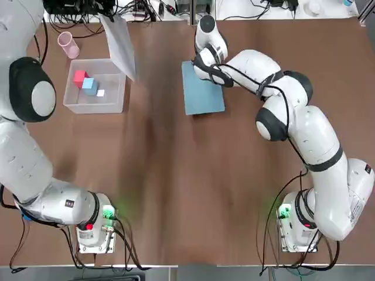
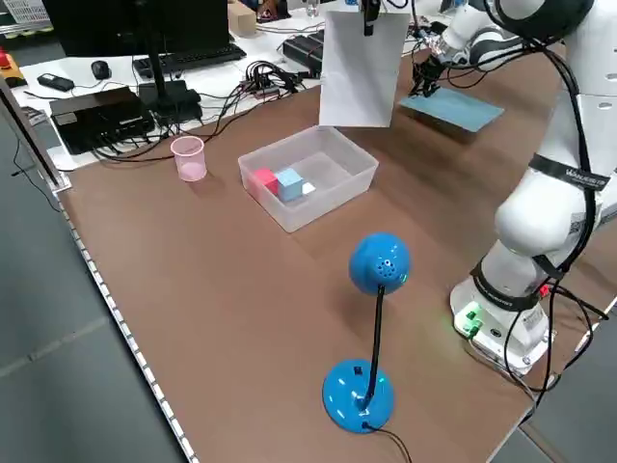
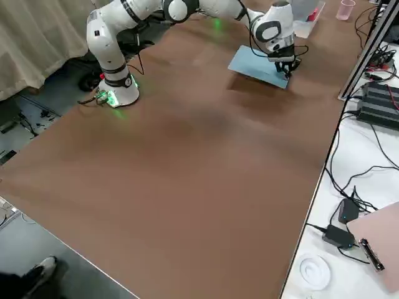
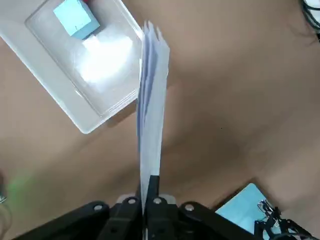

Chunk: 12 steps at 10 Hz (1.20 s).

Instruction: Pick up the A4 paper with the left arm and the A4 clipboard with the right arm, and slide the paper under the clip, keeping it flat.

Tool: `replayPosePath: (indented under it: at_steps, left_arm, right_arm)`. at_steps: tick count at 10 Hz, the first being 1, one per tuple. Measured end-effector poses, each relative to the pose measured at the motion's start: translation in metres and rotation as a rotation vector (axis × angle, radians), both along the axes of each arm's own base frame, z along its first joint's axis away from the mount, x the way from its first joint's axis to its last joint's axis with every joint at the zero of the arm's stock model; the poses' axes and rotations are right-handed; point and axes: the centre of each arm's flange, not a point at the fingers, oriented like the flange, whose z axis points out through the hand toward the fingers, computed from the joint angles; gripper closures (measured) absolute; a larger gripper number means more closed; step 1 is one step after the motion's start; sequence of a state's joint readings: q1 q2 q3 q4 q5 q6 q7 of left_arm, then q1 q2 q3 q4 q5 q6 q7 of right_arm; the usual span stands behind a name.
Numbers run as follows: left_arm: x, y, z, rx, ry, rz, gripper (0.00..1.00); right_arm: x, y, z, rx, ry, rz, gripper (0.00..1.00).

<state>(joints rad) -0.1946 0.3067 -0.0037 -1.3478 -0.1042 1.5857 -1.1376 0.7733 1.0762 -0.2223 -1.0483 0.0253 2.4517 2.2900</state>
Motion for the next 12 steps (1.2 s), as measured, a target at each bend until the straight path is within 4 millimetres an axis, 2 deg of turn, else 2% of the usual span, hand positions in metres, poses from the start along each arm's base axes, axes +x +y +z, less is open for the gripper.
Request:
replayPosePath:
  at_steps: [5,8,11,12]
  left_arm:
    - [-0.004,-0.024,-0.007,0.004,0.004,-0.1,0.99]
    - [-0.003,-0.024,-0.008,0.004,0.005,-0.102,0.99]
    - [-0.003,-0.024,-0.008,0.005,0.005,-0.102,0.99]
    - [-0.003,-0.024,-0.008,0.005,0.005,-0.102,0.99]
  right_arm:
    - [-0.002,0.004,-0.013,0.004,-0.028,-0.03,0.92]
    - [-0.015,0.02,-0.027,0.005,-0.048,-0.006,0.91]
    - [-0.015,0.019,-0.03,0.006,-0.056,-0.005,0.86]
    - [-0.015,0.019,-0.03,0.006,-0.055,-0.005,0.81]
